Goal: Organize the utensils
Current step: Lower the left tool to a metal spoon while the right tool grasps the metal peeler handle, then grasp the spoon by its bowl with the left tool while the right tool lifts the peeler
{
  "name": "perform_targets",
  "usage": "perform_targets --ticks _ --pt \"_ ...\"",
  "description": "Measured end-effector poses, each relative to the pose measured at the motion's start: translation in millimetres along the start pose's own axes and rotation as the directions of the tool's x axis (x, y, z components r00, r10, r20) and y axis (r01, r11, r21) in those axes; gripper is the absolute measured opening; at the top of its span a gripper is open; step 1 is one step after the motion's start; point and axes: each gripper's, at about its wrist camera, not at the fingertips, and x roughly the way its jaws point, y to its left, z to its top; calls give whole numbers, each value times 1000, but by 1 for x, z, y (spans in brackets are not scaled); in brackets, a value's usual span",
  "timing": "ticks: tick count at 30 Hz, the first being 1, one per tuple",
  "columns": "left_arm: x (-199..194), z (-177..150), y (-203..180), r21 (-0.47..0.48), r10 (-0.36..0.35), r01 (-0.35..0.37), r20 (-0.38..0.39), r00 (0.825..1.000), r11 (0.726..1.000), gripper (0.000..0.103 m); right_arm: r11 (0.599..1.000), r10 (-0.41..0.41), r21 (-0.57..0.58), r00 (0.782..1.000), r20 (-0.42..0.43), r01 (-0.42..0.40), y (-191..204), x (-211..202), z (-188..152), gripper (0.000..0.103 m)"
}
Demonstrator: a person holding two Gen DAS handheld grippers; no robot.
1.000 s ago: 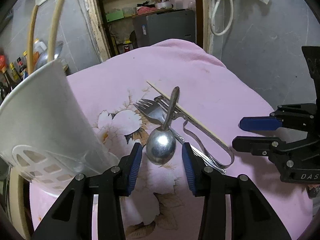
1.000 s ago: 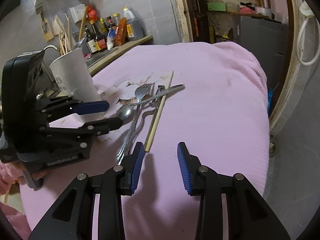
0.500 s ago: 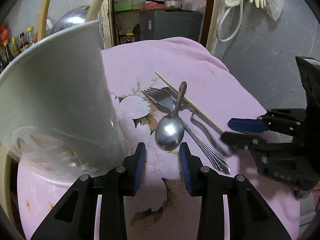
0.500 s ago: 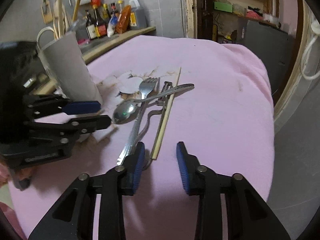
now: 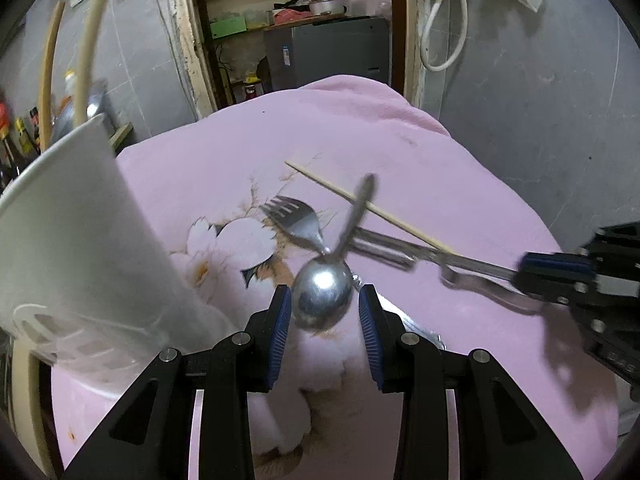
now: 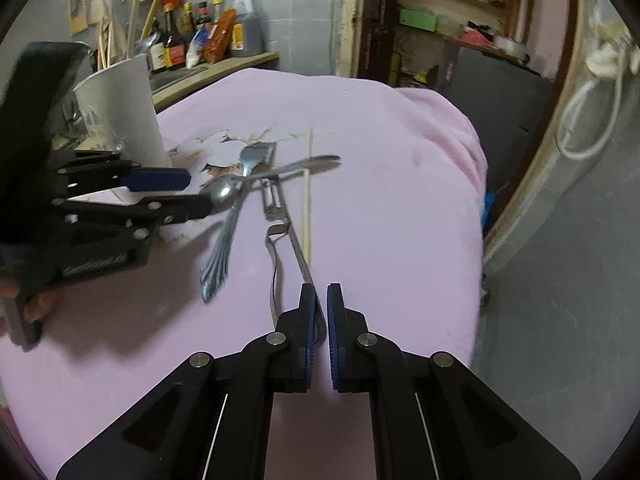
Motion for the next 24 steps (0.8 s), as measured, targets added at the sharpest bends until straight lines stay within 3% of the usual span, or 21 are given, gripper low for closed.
perform_targets --ticks 9,16,24 --pt "18 10 -7 7 29 -29 -40 999 1000 31 999 4 40 1000 2 -4 -2 -12 -14 4" --pt "14 12 -15 33 46 -46 0 999 998 31 999 3 48 1000 -1 -3 -5 -17 -21 4" --pt "36 22 -21 77 121 -117 -52 991 990 33 997 -12 77 1000 -2 12 -8 -30 -40 4"
